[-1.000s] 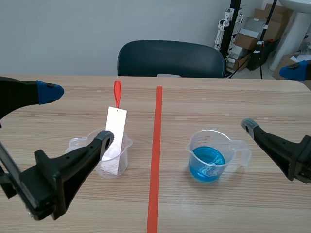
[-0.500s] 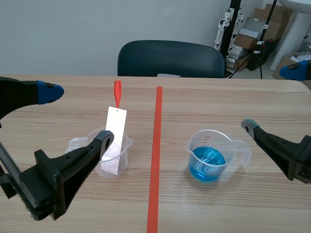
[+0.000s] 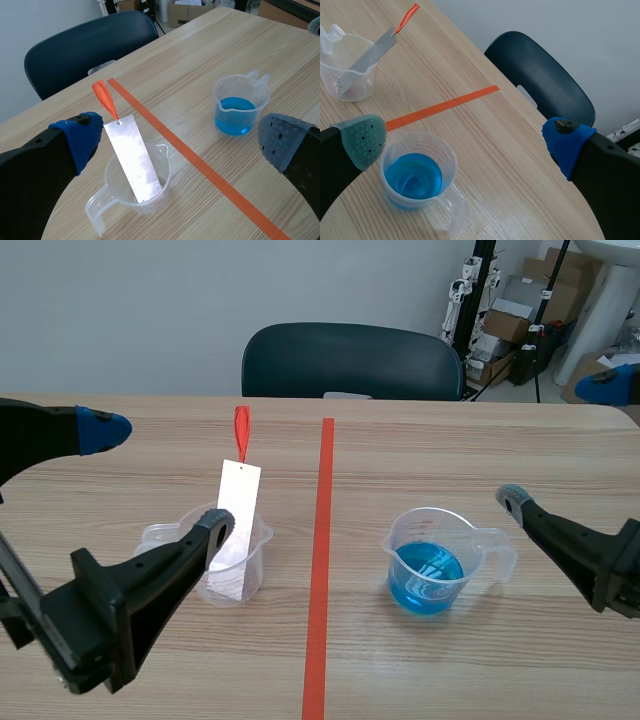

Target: Do the redox reaction experiment. return to the home posture

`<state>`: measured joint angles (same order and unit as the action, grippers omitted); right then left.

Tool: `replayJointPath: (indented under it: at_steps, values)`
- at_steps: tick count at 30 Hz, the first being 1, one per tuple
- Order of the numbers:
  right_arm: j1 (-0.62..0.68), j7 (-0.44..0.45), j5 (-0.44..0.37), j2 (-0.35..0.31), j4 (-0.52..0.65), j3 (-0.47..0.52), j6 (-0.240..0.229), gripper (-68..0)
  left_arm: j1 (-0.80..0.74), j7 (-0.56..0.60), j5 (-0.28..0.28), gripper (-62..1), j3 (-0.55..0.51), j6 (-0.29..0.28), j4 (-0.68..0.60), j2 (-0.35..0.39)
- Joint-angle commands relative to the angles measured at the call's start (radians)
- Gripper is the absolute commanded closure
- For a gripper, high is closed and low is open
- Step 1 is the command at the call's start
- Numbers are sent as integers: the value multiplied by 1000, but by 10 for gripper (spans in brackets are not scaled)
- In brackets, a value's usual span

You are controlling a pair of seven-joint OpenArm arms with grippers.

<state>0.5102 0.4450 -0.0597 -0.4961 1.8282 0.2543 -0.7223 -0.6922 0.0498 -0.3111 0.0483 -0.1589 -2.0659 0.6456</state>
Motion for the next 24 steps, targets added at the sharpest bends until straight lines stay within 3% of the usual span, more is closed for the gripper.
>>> replayJointPath:
  at_steps: [1, 24]
  values:
    - [-14, 13, -15, -15, 17, 13, -1, -679, 0, 14, -10, -623, 8, 0, -5, -2]
    - [-13, 10, -14, -13, 17, 13, -1, -679, 0, 14, -10, -623, 8, 0, -5, -2]
